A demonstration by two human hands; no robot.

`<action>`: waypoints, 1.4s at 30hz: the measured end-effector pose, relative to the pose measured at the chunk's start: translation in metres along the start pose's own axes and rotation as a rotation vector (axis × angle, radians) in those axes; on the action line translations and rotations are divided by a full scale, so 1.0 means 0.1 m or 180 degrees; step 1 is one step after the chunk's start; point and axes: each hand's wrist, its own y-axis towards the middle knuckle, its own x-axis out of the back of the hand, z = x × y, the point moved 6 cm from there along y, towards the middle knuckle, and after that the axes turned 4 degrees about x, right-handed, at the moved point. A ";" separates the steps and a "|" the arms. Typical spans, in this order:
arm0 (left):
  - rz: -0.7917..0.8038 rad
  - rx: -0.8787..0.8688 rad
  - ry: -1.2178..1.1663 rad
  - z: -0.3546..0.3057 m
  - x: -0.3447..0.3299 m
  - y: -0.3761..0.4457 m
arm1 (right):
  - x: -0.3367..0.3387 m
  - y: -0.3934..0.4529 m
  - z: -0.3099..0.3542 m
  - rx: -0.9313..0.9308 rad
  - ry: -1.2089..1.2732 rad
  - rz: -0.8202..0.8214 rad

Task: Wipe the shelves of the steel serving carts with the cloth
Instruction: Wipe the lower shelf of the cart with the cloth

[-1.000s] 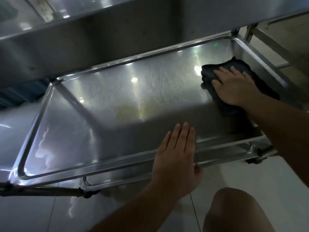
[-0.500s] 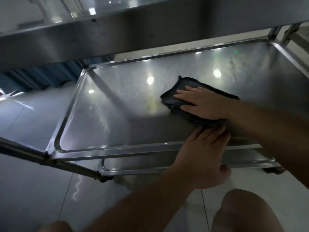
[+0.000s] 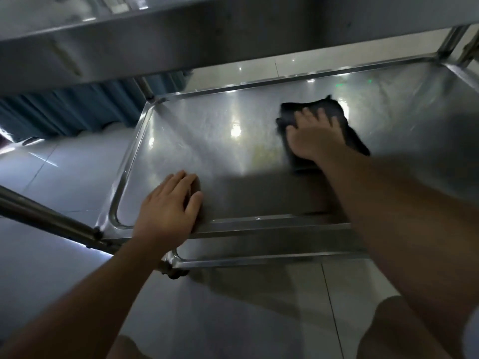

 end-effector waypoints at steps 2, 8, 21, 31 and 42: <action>-0.0073 -0.0021 -0.0008 0.00 -0.04 0.01 | -0.13 -0.16 0.49 0.0592 -0.0106 0.0047; -0.0070 -0.0050 -0.0008 0.02 -0.07 0.00 | -0.26 -0.99 0.49 0.1817 -0.0183 0.0285; 0.0001 -0.0069 -0.0019 0.00 -0.09 -0.02 | -0.15 0.08 0.57 -0.0027 -0.0020 -0.0116; -0.0016 -0.0031 -0.0154 -0.04 -0.03 -0.04 | -0.54 -0.61 1.51 0.1298 -0.0239 0.0038; 0.0173 -0.0047 0.0444 -0.17 0.09 -0.02 | -0.32 -1.23 0.54 0.1441 -0.0157 0.0096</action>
